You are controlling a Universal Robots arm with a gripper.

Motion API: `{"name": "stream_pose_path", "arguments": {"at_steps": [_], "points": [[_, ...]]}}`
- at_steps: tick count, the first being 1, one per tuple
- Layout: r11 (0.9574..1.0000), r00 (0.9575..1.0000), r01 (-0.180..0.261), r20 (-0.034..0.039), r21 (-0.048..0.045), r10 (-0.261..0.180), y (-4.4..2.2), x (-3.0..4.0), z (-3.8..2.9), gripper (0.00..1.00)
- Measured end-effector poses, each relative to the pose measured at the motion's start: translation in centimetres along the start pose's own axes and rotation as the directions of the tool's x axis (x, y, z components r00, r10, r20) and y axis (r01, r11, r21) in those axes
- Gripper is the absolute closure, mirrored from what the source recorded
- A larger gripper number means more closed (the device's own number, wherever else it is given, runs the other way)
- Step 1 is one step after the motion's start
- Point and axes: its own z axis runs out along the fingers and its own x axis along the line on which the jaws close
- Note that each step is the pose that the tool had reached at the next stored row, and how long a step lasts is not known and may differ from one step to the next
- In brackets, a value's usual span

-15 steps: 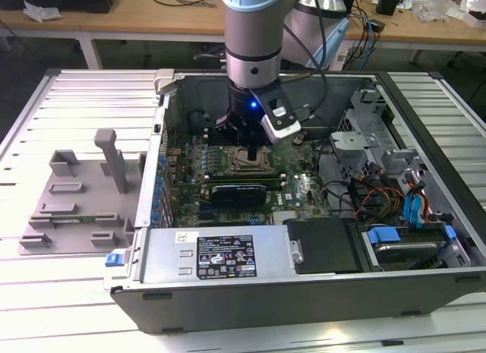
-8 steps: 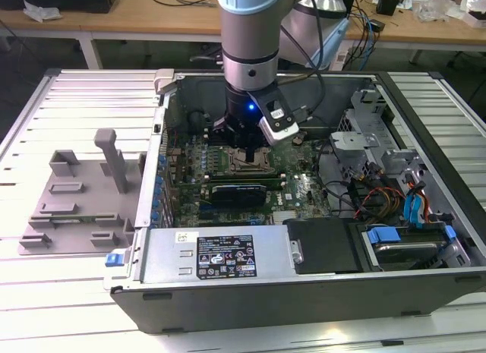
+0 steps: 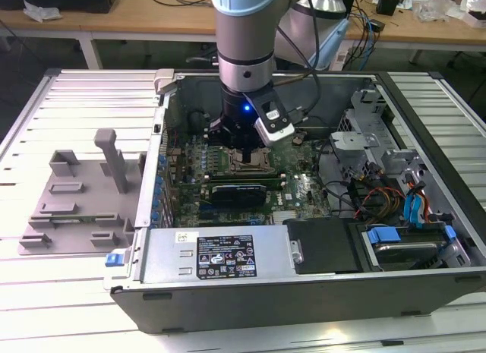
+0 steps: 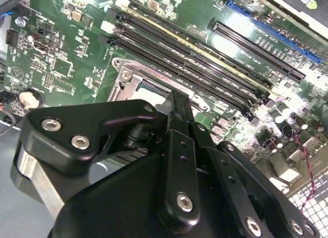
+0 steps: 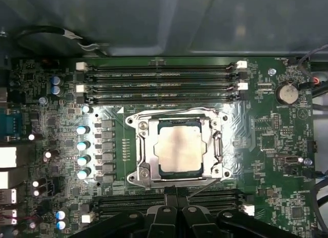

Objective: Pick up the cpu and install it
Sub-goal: 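Install the second cpu locking lever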

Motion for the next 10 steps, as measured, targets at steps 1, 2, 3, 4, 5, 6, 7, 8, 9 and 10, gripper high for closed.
{"name": "stream_pose_path", "arguments": {"at_steps": [1, 2, 3, 4, 5, 6, 7, 8, 9, 10], "points": [[1.0000, 1.0000, 0.001, -0.0001, 0.0000, -0.001, -0.02, 0.36, 0.02, 0.89], [1.0000, 1.0000, 0.001, 0.0000, -0.0001, -0.001, -0.03, 0.52, 0.04, 0.89], [1.0000, 1.0000, 0.002, -0.0002, 0.0000, -0.002, -0.10, 0.54, 0.03, 0.89], [1.0000, 1.0000, 0.002, -0.0002, 0.0001, -0.002, -0.15, 0.54, 0.03, 0.89], [1.0000, 1.0000, 0.002, -0.0001, 0.0004, -0.002, -0.20, 0.54, 0.03, 0.89], [1.0000, 1.0000, 0.002, -0.0002, 0.0009, -0.002, -0.32, 0.54, 0.03, 0.89], [1.0000, 1.0000, 0.002, -0.0002, 0.0011, -0.002, -0.49, 0.53, 0.03, 0.89], [1.0000, 1.0000, 0.002, -0.0002, 0.0015, -0.002, -0.61, 0.53, 0.02, 0.89], [1.0000, 1.0000, 0.002, -0.0002, 0.0013, -0.002, -0.72, 0.52, 0.02, 0.89], [1.0000, 1.0000, 0.002, -0.0002, 0.0012, -0.002, -0.84, 0.52, 0.01, 0.89]]}}
